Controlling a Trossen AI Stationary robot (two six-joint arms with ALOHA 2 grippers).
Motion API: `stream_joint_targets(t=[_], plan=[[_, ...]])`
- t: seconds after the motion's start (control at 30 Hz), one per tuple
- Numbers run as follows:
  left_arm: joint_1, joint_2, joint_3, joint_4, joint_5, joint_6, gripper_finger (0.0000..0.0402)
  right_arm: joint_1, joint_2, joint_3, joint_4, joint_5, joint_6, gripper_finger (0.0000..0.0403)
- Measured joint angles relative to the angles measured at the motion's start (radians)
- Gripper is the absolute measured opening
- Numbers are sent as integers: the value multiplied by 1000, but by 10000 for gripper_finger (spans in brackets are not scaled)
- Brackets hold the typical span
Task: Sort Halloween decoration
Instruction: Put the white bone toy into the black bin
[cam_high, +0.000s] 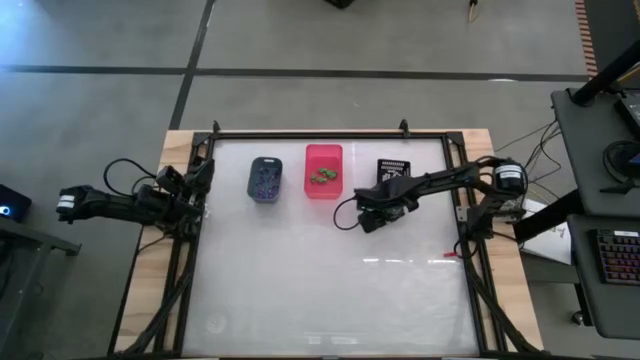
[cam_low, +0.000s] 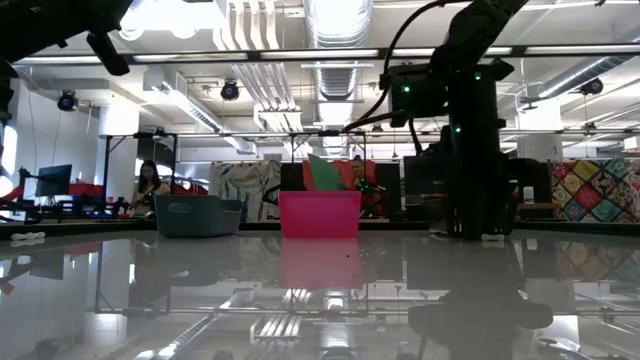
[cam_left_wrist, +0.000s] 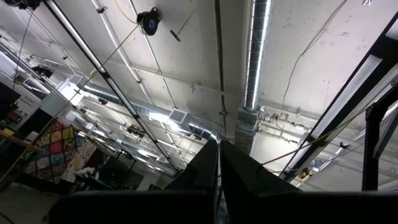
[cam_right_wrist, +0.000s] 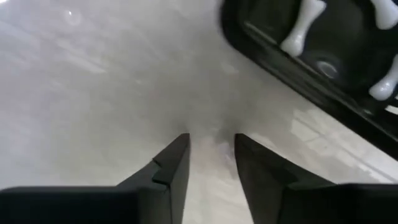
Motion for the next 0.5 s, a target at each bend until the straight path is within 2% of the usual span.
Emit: stream_joint_targets(t=[0.3, 0.5], plan=[[0, 0, 0, -1, 0, 0, 0, 0, 52, 46, -13, -7, -57, 24], [0, 0, 0, -1, 0, 0, 0, 0, 19, 41, -17, 12, -95, 9]])
